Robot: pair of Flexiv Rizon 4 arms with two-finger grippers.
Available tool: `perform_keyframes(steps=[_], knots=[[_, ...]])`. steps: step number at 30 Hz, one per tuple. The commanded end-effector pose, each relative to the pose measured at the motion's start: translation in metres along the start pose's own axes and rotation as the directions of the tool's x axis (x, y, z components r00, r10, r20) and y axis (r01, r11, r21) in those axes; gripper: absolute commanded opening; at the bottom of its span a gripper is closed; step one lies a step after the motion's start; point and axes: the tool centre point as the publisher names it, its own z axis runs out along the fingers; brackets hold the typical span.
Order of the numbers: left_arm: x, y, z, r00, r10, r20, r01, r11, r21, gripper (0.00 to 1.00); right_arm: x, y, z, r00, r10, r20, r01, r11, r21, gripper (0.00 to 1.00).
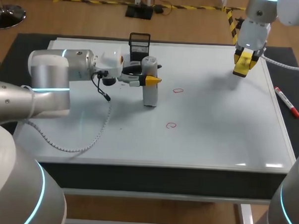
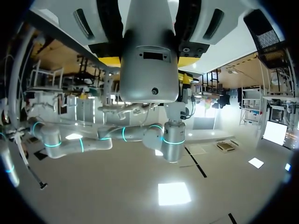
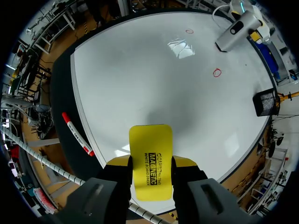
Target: Pick up the inspection probe, press it on each red-marked spot on the whiteboard one by one, put down the probe, pick up the eraser, and wipe off all the red marks.
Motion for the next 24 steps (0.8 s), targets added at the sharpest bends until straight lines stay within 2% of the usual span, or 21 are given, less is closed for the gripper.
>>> perform_keyframes(steps=[1,5,9,14,24], knots=[[-0.001,-0.007,-0.003,1.000,0.008,0.011,-0.008,1.000,0.012,0.00,0.000,-0.001,-0.001,1.000,-0.002,-0.003,0.002,1.000,0.000,0.00],[-0.001,-0.017,-0.023,0.999,0.020,0.042,-0.021,0.999,0.027,0.00,0.000,-0.001,-0.001,1.000,-0.002,-0.003,0.002,1.000,0.000,0.00],[-0.005,-0.030,-0.049,0.996,0.039,0.080,-0.036,0.999,-0.034,0.00,0.000,-0.001,-0.001,1.000,-0.002,-0.003,0.002,1.000,0.000,0.00],[-0.009,-0.045,-0.084,0.987,0.066,0.150,-0.057,0.996,-0.068,0.00,0.000,-0.001,-0.001,1.000,-0.002,-0.003,0.002,1.000,0.000,0.00],[-0.011,-0.056,-0.140,0.958,0.090,0.274,-0.067,0.993,-0.093,0.00,0.000,-0.001,-0.001,1.000,-0.002,-0.003,0.002,1.000,0.000,0.00]])
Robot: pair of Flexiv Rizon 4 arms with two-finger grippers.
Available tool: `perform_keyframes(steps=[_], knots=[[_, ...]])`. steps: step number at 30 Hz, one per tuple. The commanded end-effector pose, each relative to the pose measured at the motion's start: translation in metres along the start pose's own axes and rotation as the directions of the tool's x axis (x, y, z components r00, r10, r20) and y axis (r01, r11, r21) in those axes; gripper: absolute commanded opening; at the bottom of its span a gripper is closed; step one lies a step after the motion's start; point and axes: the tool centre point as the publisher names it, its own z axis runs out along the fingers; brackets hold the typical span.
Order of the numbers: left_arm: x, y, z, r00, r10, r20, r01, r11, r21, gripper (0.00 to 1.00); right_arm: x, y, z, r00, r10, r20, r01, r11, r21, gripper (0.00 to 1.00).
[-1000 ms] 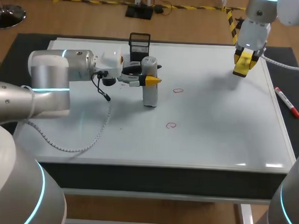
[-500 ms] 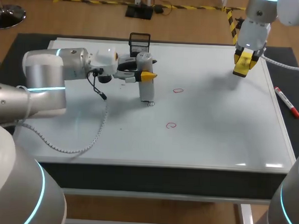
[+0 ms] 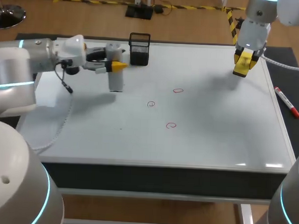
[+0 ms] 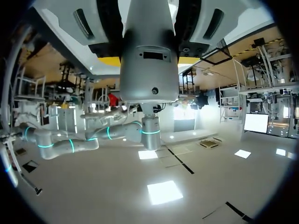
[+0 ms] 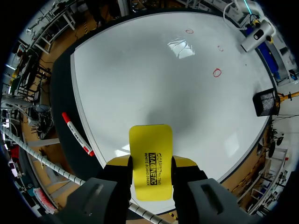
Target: Pick up the inspection probe, press it on each red-marked spot on the whiteboard one by one, put down the probe, pick up the eraser, and wipe off all the red marks.
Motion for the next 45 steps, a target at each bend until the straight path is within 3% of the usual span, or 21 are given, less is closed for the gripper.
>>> perform_keyframes(steps=[1,18,31,33,39,45], knots=[[0.010,-0.011,-0.025,0.997,0.007,0.074,-0.006,1.000,-0.010,0.00,0.000,-0.001,-0.001,1.000,-0.002,-0.003,0.002,1.000,0.000,0.00],[0.007,-0.015,-0.096,0.970,0.022,0.242,-0.020,1.000,-0.011,0.00,0.000,-0.001,-0.001,1.000,-0.002,-0.003,0.002,1.000,0.000,0.00],[0.007,-0.016,-0.100,0.967,0.022,0.253,-0.018,1.000,-0.022,0.00,0.000,-0.001,-0.001,1.000,-0.002,-0.003,0.002,1.000,0.000,0.00],[0.007,-0.016,-0.100,0.967,0.022,0.253,-0.018,1.000,-0.022,0.00,-0.008,0.001,-0.007,0.999,-0.048,-0.023,0.048,0.999,0.023,0.00],[0.007,-0.016,-0.100,0.967,0.022,0.253,-0.018,1.000,-0.022,0.00,-0.044,0.035,-0.014,0.983,-0.173,-0.064,0.178,0.981,0.072,0.00],[0.007,-0.016,-0.100,0.967,0.022,0.253,-0.018,1.000,-0.022,0.00,-0.080,0.094,-0.012,0.946,-0.318,-0.067,0.323,0.943,0.079,0.00]])
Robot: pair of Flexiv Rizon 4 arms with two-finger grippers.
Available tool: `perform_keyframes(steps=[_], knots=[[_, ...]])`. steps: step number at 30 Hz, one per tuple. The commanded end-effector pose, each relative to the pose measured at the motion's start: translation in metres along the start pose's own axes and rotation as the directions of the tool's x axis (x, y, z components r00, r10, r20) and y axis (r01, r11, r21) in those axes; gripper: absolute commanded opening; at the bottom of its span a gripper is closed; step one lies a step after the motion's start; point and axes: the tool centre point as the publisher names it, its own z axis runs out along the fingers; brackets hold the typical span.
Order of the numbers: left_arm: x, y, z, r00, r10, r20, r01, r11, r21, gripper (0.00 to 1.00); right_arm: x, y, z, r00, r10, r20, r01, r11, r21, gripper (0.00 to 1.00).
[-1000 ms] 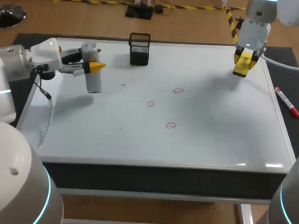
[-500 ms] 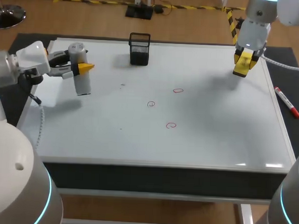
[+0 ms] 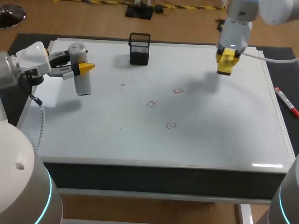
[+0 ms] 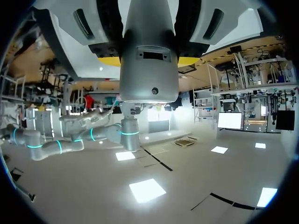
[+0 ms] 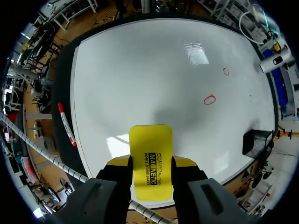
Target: Pick up the inspection probe, press it on each red-marked spot on the whiteboard one by one, put down the probe, pick up the eraser, and wipe off all the red marks.
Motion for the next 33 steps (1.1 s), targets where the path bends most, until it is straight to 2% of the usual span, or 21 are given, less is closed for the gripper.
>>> perform_keyframes(steps=[1,10,15,26,33], knots=[[0.000,0.000,0.000,1.000,0.002,0.002,-0.002,1.000,0.003,0.00,-0.030,0.040,-0.003,0.997,-0.074,-0.037,0.076,0.996,0.041,0.00],[0.000,0.000,0.000,1.000,0.002,0.002,-0.002,1.000,0.003,0.00,-0.092,0.121,-0.006,0.955,-0.296,-0.008,0.296,0.954,0.043,0.00],[0.000,0.000,0.000,1.000,0.002,0.002,-0.002,1.000,0.003,0.00,-0.119,0.153,-0.010,0.926,-0.378,0.005,0.377,0.925,0.046,0.00],[0.000,0.000,0.000,1.000,0.002,0.002,-0.002,1.000,0.003,0.00,-0.177,0.201,-0.001,0.874,-0.485,0.044,0.483,0.875,0.040,0.00],[0.000,0.000,0.000,1.000,0.002,0.002,-0.002,1.000,0.003,0.00,-0.207,0.218,0.009,0.855,-0.515,0.059,0.514,0.857,0.031,0.00]])
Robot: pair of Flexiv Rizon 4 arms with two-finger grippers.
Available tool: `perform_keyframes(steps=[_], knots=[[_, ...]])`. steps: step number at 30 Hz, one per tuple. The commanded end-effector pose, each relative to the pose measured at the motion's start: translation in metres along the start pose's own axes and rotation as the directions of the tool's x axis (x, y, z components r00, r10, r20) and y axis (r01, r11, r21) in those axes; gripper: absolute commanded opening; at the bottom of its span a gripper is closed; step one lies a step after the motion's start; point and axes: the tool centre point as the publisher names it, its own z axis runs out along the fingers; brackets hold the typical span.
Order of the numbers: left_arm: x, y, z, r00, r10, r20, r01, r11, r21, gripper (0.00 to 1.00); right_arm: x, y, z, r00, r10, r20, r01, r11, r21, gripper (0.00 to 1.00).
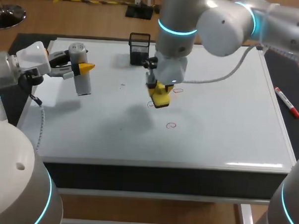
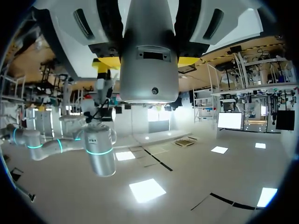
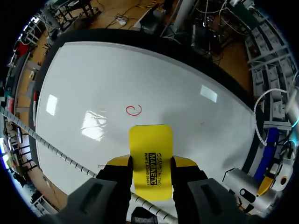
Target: Pick up the inspection probe, press it on each red-marked spot on the whiteboard one by one, put down the probe, pick up the eraser, and wipe off all the red marks.
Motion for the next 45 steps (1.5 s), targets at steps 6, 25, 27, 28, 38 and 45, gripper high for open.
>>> perform_keyframes(steps=[6,25,27,28,38,45], knots=[[0.000,0.000,0.000,1.000,0.002,0.002,-0.002,1.000,0.004,0.00,-0.034,-0.008,0.022,1.000,-0.014,0.007,0.014,1.000,-0.009,0.00],[0.000,0.000,0.000,1.000,0.002,0.002,-0.002,1.000,0.004,0.00,-0.023,-0.012,0.059,0.999,0.017,-0.035,-0.018,0.999,-0.032,0.00],[0.000,0.000,0.000,1.000,0.002,0.002,-0.002,1.000,0.004,0.00,-0.023,-0.011,0.061,0.999,0.015,-0.037,-0.017,0.999,-0.039,0.00],[0.000,0.000,0.000,1.000,0.002,0.002,-0.002,1.000,0.004,0.00,-0.022,-0.011,0.063,0.999,0.016,-0.035,-0.018,0.999,-0.043,0.00],[0.000,0.000,0.000,1.000,0.002,0.002,-0.002,1.000,0.004,0.00,-0.021,-0.015,0.072,0.999,0.019,-0.029,-0.021,0.997,-0.071,0.00],[0.000,0.000,0.000,1.000,0.002,0.002,-0.002,1.000,0.004,0.00,-0.016,-0.018,0.076,0.999,0.013,-0.038,-0.017,0.996,-0.085,0.00]])
